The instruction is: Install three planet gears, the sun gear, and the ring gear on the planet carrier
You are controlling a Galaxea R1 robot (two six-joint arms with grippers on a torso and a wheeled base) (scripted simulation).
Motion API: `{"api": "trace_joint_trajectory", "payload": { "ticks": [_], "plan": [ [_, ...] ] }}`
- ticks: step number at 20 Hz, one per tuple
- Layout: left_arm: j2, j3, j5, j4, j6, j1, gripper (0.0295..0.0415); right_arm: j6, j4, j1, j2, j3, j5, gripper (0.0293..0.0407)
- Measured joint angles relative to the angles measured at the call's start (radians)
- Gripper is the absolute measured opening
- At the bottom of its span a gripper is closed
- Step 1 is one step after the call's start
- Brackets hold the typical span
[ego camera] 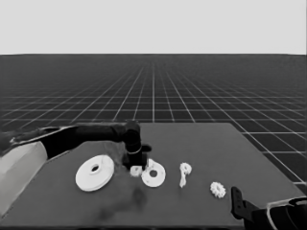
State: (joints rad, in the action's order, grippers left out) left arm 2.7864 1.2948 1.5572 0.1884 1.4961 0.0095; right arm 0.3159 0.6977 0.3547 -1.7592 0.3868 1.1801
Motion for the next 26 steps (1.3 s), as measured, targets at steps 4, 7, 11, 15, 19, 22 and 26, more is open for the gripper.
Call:
{"api": "trace_joint_trajectory", "payload": {
  "ticks": [4,7,11,15,19,22,26],
  "plan": [
    [0.135,0.093,0.006,0.0,0.03,0.001,0.0312,0.0,0.0,0.0,0.0,0.0,0.0,0.0385],
    [0.147,0.106,0.006,0.0,0.031,0.001,0.0312,0.0,0.0,0.0,0.0,0.0,0.0,0.0385],
    [0.164,0.179,-0.016,0.136,-0.02,0.139,0.0312,0.0,0.0,0.0,0.0,0.0,0.0,0.0385],
    [0.169,0.204,-0.026,0.164,-0.037,0.167,0.0312,0.0,0.0,0.0,0.0,0.0,0.0,0.0385],
    [0.17,0.207,-0.027,0.167,-0.038,0.17,0.0344,0.0,0.0,0.0,0.0,0.0,0.0,0.0385],
    [0.17,0.207,-0.027,0.168,-0.038,0.171,0.0383,0.0,0.0,0.0,0.0,0.0,0.0,0.0385],
    [0.17,0.207,-0.027,0.168,-0.038,0.171,0.0385,0.0,0.0,0.0,0.0,0.0,0.0,0.0385]
  ]
}}
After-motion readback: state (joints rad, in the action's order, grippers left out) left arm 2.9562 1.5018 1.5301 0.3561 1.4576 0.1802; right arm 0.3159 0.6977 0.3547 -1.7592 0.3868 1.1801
